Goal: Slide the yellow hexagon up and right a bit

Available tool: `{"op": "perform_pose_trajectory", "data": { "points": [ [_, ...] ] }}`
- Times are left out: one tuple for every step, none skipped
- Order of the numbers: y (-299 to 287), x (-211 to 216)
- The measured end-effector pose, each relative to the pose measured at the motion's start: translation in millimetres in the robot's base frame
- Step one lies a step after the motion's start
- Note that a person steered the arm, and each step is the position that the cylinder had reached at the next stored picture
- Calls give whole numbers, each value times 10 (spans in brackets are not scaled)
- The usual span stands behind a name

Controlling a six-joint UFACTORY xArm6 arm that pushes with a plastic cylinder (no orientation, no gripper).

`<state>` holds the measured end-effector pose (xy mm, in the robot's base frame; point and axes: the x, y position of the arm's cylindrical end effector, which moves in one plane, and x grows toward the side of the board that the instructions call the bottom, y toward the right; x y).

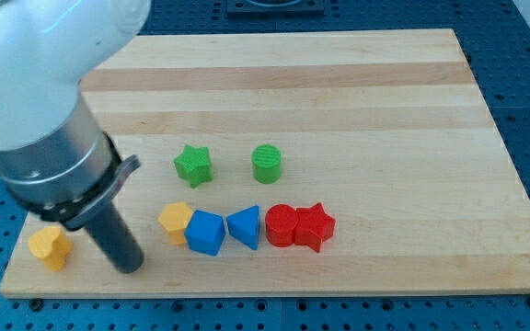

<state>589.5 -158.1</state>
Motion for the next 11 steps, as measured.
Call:
{"op": "perform_pose_trajectory", "data": {
  "points": [
    [177, -198],
    [237, -507],
    [251, -638],
    [116, -448],
    [50, -269],
    [151, -252],
    [305, -272],
    [399, -509],
    [523, -854],
    [584, -976],
    [477, -898]
  ]
}}
